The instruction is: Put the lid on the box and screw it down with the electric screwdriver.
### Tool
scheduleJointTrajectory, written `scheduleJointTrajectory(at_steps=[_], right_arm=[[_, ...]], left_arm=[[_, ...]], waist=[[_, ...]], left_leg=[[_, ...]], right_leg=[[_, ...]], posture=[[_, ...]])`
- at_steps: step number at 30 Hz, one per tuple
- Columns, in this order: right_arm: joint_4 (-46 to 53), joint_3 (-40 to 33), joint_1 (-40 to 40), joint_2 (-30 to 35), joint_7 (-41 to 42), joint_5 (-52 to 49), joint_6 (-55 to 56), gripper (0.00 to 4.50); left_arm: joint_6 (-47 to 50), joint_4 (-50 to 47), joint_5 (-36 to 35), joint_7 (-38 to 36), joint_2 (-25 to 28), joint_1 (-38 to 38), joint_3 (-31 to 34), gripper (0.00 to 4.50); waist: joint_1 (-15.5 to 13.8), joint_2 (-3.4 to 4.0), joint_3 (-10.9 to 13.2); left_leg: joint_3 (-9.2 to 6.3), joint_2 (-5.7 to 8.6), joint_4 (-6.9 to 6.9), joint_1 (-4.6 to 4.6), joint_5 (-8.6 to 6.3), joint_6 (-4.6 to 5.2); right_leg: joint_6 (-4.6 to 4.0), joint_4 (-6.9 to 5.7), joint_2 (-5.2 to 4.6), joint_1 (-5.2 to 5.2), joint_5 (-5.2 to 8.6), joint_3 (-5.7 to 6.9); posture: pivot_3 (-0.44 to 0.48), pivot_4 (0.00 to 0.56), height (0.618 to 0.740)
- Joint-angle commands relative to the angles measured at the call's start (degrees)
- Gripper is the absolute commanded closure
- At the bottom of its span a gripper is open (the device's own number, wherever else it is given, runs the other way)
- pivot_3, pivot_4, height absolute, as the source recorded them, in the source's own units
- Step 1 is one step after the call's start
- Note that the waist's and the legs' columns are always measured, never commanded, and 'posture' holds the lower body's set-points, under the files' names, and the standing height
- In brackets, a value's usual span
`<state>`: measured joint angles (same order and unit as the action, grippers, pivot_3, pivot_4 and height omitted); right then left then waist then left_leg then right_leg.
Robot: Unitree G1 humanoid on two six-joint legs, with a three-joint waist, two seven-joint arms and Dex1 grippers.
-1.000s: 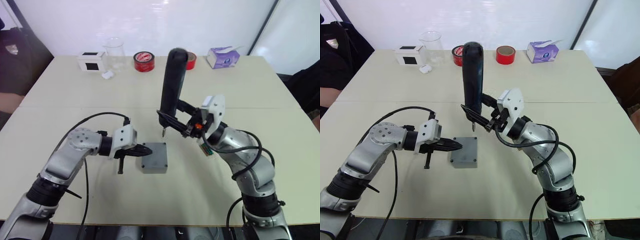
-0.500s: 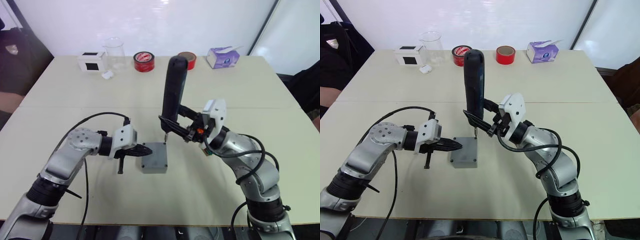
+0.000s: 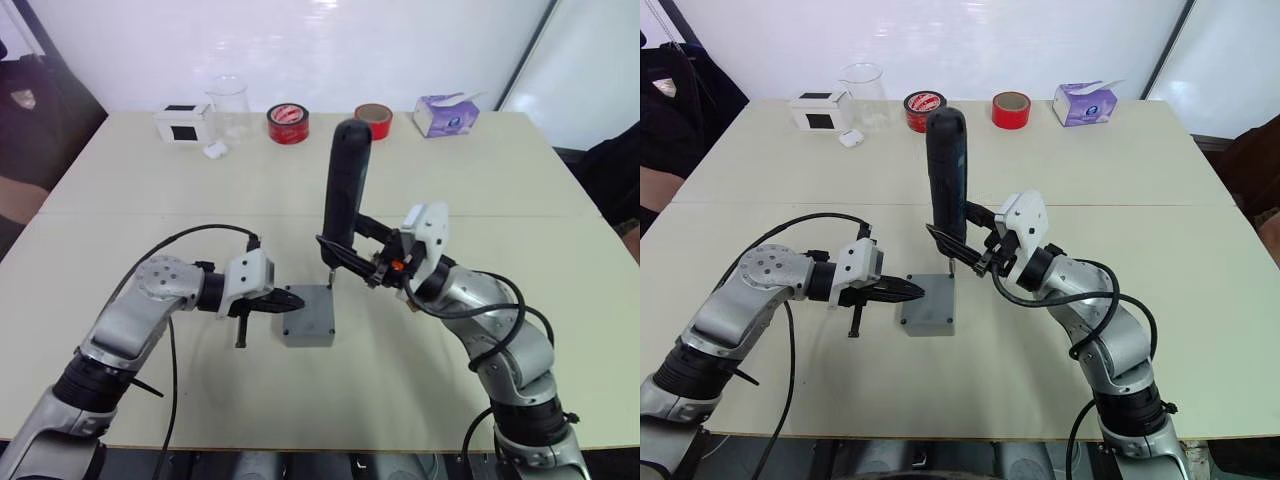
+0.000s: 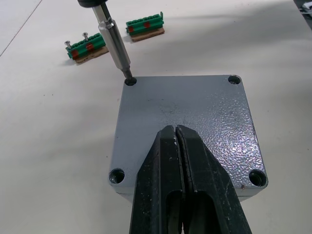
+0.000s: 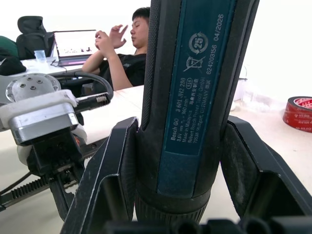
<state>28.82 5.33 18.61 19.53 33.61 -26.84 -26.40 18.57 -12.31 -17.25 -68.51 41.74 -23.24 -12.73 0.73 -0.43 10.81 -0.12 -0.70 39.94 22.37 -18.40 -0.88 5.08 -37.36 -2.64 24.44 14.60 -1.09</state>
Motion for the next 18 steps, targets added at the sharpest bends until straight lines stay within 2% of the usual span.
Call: scheduleJointTrajectory(at_steps=[1,18], right_arm=[[1.60,-0.36,0.92,-0.43,0.38,-0.02,2.71,2.63],[-0.51,2.78,-2.23,1.26,2.33,2.57,2.95,2.63]], left_arm=[[1.23,0.26,1.77,0.23,0.51,0.63,-1.53,4.50],[1.81,-0.59,2.03,1.25,0.62,1.43,-1.54,4.50]], waist=[[0.00,0.00,0.00],[0.00,-0.01,-0.05]], left_leg=[[0.00,0.00,0.00,0.00,0.00,0.00],[0.00,0.00,0.00,-0.13,0.00,0.00]], right_leg=[[0.00,0.00,0.00,0.00,0.00,0.00],[0.00,0.00,0.00,-0.14,0.00,0.00]], posture=[[0.000,0.150,0.739],[0.000,0.150,0.739]])
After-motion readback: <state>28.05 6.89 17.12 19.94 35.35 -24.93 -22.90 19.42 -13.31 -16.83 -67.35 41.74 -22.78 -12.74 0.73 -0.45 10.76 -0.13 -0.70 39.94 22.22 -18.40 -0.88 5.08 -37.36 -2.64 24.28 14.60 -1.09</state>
